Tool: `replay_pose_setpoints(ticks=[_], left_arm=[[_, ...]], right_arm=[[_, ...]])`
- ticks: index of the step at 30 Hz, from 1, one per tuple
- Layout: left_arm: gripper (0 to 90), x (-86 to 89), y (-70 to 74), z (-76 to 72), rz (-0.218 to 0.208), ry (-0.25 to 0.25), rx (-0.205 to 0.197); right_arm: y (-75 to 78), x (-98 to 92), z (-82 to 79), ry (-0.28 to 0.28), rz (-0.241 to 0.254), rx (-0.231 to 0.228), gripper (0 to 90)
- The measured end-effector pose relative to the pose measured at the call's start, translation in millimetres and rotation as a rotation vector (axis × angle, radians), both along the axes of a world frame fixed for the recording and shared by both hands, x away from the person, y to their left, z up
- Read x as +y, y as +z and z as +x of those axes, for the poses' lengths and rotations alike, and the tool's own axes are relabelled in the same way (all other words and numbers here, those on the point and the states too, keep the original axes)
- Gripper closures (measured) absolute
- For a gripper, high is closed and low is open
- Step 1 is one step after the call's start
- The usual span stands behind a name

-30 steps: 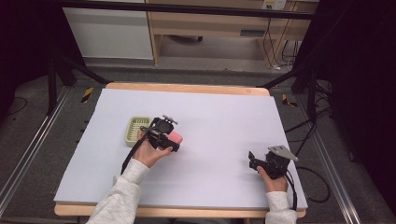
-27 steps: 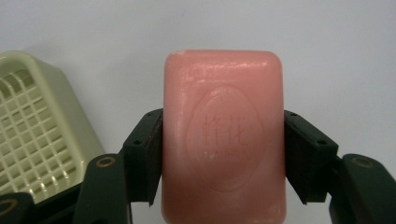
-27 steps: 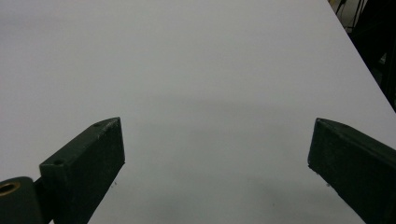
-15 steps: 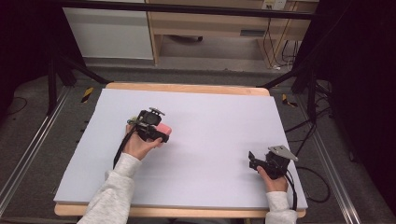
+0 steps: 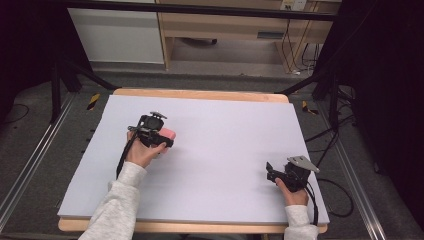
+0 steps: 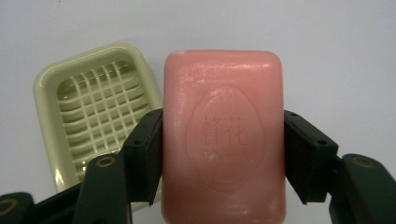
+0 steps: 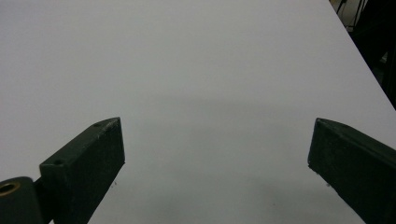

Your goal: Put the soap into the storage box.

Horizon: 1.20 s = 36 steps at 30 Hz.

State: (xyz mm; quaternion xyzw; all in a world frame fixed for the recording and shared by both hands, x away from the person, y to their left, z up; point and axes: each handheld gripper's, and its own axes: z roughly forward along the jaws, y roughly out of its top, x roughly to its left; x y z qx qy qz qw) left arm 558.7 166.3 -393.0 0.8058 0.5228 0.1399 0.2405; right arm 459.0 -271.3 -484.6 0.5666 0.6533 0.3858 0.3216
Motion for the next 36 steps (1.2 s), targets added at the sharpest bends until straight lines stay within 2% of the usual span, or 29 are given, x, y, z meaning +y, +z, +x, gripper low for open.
replay_pose_setpoints(ticks=[4, 10, 14, 17, 33, 36], left_arm=[[37.2, 7.6, 2.0, 2.9, 0.006, 0.023, -0.003], [37.2, 19.5, 4.3, 7.9, -0.024, 0.058, -0.014], [37.2, 25.3, 4.8, 11.4, -0.013, 0.082, -0.015], [37.2, 29.4, 3.2, 13.5, -0.025, 0.093, -0.019], [37.1, 41.6, -8.5, 25.3, -0.006, 0.154, -0.017], [37.2, 43.0, -12.1, 27.5, -0.004, 0.162, -0.007]], right_arm=[[0.0, 0.2, -0.1, 0.000, -0.001, 0.000, 4.2], [0.0, 0.4, -0.1, -0.003, -0.004, 0.001, 4.1], [-0.1, 0.0, 0.1, 0.000, -0.003, -0.001, 4.2], [0.0, 0.1, 0.1, 0.000, 0.000, 0.002, 4.2], [-0.2, -0.1, 0.3, 0.001, -0.001, 0.003, 4.1], [-0.1, 0.0, 0.2, 0.000, 0.001, 0.004, 4.1]])
